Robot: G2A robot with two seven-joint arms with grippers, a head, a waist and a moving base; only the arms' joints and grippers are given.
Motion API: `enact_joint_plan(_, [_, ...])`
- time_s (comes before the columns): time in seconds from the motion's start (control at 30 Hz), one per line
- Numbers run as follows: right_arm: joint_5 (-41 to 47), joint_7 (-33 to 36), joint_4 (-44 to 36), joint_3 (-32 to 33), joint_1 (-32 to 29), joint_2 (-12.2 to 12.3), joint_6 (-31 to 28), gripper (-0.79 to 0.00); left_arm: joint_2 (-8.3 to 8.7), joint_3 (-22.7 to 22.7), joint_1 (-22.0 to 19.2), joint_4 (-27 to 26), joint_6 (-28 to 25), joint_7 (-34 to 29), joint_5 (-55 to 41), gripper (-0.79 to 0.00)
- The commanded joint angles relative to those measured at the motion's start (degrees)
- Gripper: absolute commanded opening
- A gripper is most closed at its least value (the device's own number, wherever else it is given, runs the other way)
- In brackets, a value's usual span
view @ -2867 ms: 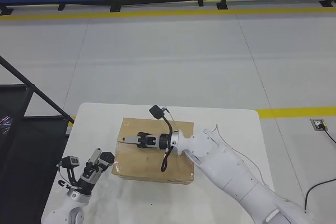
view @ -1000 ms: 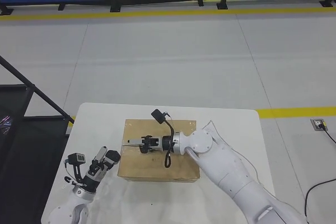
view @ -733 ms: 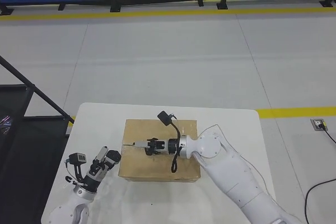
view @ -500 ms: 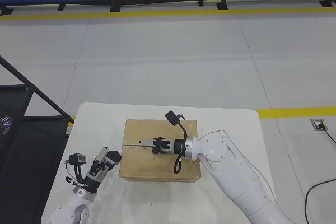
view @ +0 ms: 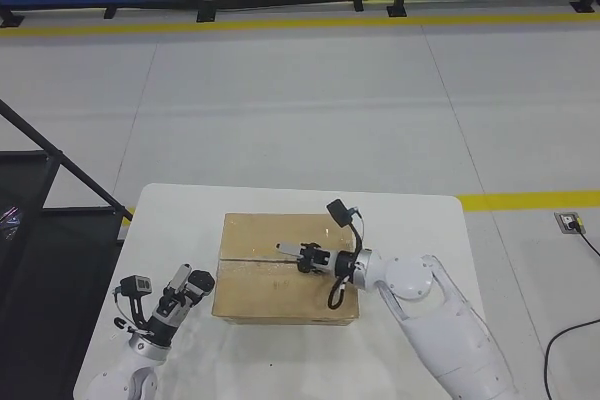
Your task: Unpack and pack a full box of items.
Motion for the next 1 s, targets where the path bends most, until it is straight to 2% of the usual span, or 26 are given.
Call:
enact_joint_plan(0.0, [-0.37,0.1,-0.95,0.92,-0.8,0.33,0.84,0.0,0.03,-0.08,-0.02,0.0,0.04,-0.03,-0.04,0.0])
enact_joint_plan(0.67, [-0.54,-0.44,-8.03,8.23,-6.89,2.77,4.05,0.0,0.36,-1.54,-0.65,1.06,-0.13,-1.0,-1.89,0.0])
enact_joint_plan(0.8, [-0.03,-2.16,-12.15,11.32,-10.54,3.48,1.52,0.0,0.51,-2.8,-0.36,0.95,-0.84,-1.14,-3.28,0.0])
enact_joint_plan(0.97, [1.24,-6.53,-19.46,16.73,-17.98,4.42,-5.27,0.0,0.82,-5.6,0.85,0.06,-2.3,-1.65,-5.68,0.0])
